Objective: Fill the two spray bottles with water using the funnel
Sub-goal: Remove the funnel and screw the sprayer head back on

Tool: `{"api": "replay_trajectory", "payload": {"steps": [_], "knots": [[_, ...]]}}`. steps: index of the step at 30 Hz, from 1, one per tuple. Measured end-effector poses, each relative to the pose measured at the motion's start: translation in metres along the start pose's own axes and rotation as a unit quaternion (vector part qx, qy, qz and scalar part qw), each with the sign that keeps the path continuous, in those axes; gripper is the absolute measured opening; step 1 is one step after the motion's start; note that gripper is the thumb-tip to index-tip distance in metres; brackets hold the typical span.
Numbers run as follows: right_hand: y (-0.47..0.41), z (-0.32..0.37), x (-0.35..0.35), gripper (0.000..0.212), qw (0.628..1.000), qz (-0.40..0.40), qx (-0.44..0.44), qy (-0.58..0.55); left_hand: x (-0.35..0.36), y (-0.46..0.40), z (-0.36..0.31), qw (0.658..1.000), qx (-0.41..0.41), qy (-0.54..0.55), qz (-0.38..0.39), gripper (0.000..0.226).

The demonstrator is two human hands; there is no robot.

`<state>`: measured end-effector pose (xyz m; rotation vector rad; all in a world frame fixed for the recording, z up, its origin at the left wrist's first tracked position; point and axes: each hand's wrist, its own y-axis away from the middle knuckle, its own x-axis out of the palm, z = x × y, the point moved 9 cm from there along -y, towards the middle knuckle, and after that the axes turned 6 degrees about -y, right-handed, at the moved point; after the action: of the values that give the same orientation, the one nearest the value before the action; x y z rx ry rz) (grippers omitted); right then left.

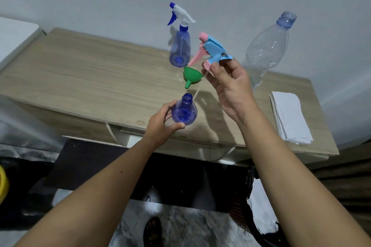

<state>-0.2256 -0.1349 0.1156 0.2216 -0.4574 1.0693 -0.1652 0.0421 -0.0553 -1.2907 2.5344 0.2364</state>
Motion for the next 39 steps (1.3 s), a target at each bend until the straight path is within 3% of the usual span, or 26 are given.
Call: {"api": "replay_trajectory", "payload": {"steps": [8, 13, 23, 32, 39], "knots": [[-0.006, 0.011, 0.020, 0.024, 0.999, 0.024, -0.028, -0.017, -0.001, -0.002, 0.004, 1.000, 0.006, 0.007, -0.007, 0.089], [0.000, -0.024, 0.006, 0.036, 0.999, 0.010, 0.006, 0.034, -0.001, -0.002, 0.005, 1.000, 0.015, 0.008, -0.004, 0.091], [0.007, -0.075, -0.021, 0.031, 0.973, 0.018, 0.044, 0.226, 0.000, -0.004, 0.005, 0.999, 0.035, -0.020, -0.010, 0.090], [0.010, -0.077, -0.021, 0.041, 0.958, 0.047, 0.031, 0.282, -0.003, -0.004, 0.001, 0.998, 0.045, -0.038, -0.024, 0.087], [0.010, -0.078, -0.027, 0.029, 0.948, 0.034, 0.016, 0.316, -0.002, -0.005, 0.000, 0.996, 0.055, -0.063, -0.017, 0.089]]}}
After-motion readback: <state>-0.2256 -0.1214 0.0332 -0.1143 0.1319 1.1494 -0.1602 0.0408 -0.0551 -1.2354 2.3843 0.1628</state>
